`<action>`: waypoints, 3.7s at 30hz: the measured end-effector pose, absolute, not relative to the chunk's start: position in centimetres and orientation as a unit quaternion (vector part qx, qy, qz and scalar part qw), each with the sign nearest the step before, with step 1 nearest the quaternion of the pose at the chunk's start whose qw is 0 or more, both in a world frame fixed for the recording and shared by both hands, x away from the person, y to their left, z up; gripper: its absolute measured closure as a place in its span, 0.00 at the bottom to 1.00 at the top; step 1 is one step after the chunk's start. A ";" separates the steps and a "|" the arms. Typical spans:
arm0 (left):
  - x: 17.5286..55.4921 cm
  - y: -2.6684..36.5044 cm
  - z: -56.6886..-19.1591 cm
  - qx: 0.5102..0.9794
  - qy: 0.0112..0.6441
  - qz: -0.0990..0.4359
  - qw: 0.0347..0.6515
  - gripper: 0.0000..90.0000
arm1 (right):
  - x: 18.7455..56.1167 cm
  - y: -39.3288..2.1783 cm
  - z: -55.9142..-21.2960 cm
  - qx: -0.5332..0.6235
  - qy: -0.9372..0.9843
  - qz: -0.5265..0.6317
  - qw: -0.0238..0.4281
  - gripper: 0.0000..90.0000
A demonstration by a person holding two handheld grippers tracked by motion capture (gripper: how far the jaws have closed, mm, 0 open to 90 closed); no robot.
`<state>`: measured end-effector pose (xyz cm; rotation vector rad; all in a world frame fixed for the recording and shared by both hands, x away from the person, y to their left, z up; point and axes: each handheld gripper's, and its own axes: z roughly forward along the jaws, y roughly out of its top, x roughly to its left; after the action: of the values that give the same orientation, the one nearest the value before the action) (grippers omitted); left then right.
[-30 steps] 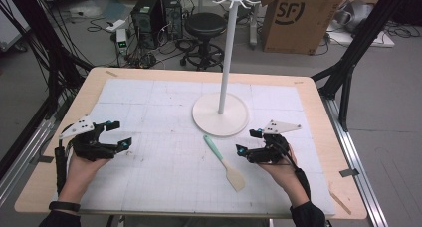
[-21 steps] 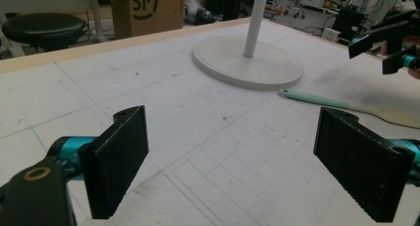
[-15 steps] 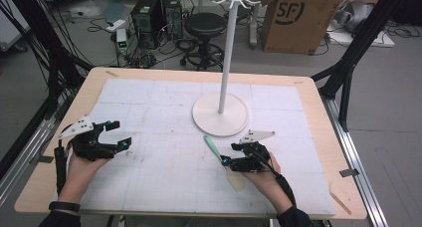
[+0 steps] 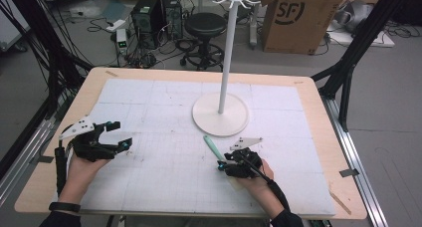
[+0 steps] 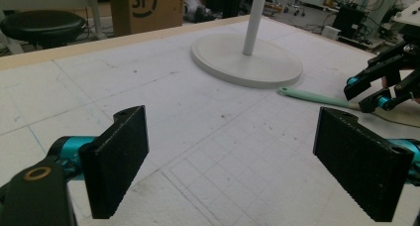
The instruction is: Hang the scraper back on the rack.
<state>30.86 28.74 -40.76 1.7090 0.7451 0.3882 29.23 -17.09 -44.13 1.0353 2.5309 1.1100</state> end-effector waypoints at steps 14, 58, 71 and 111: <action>30.9 28.5 -40.9 0.735 0.323 0.164 0.573 0.17 | 28.5 -16.3 -44.2 0.376 0.845 0.355 0.138 0.80; 31.0 28.5 -41.2 0.732 0.336 0.158 0.571 0.18 | 28.8 -18.0 -40.4 0.369 0.823 0.411 0.132 0.91; 30.9 28.9 -41.0 0.729 0.332 0.156 0.578 0.17 | 30.6 -24.2 -30.7 0.359 0.785 0.486 0.138 0.91; 31.0 28.8 -41.1 0.737 0.326 0.142 0.575 0.17 | 33.8 -28.2 -11.2 0.331 0.757 0.528 0.196 0.91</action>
<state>30.96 28.81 -41.13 1.7259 0.7629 0.3330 33.77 -28.17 -11.23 0.9262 2.1220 1.4800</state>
